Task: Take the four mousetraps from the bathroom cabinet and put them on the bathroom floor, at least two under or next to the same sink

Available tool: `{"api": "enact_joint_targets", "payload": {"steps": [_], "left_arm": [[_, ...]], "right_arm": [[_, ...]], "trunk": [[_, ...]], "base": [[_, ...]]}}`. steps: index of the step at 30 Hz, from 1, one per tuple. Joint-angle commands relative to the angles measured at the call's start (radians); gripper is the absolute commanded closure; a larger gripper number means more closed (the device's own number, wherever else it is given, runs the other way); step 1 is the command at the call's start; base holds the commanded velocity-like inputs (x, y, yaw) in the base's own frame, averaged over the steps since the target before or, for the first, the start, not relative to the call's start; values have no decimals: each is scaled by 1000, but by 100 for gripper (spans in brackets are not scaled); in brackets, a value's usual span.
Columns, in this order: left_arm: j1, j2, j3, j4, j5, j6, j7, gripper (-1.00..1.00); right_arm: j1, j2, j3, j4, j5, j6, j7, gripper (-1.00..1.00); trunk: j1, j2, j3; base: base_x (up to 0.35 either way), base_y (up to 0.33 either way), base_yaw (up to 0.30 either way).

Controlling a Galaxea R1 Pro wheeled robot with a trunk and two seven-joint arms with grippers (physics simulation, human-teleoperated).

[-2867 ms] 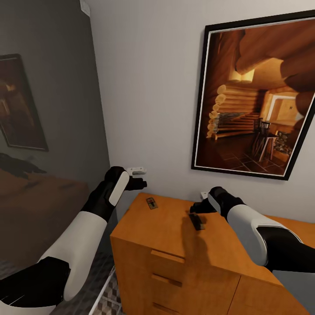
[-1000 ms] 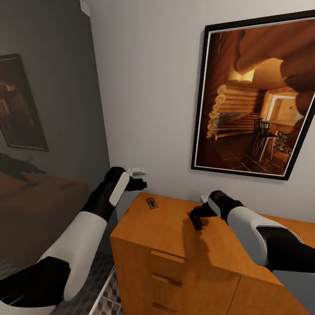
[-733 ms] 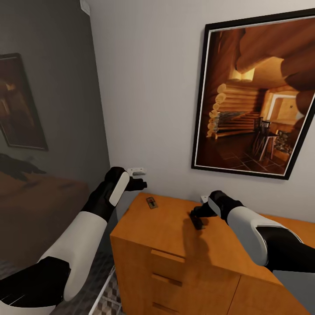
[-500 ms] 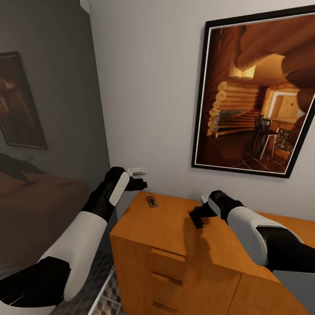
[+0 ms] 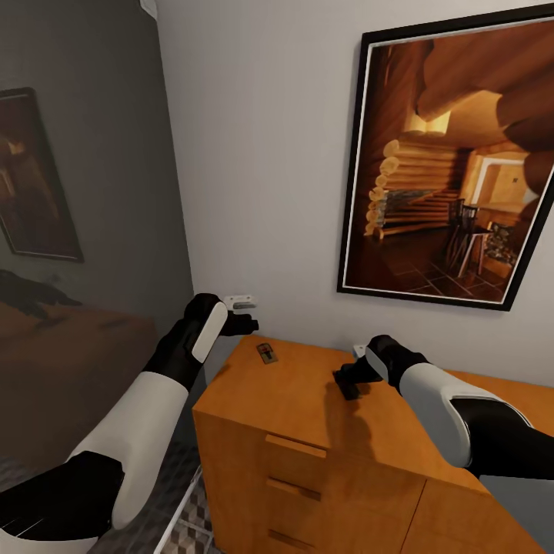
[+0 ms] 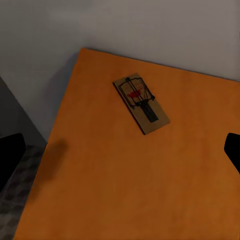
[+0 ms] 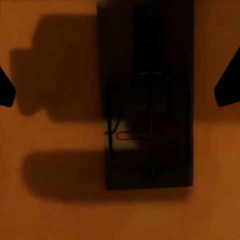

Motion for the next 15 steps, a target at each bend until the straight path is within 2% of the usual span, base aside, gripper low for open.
{"api": "enact_joint_targets", "payload": {"steps": [1,11,15], "left_arm": [[-1,0,-2,-1,10,2,10,-100],[-1,0,-1,-1,10,2,10,-100],[-1,0,-1,-1,11,2,10,-100]], "right_arm": [[0,0,-4,-2,11,5,7,-100],[0,1,-4,-2,10,12,10,-100],[-1,1,-4,-2,10,24,17,-100]], "trunk": [[0,-1,-1],[0,-1,-1],[15,-29,-14]], "base": [[0,0,0],[0,0,0],[0,0,0]]}}
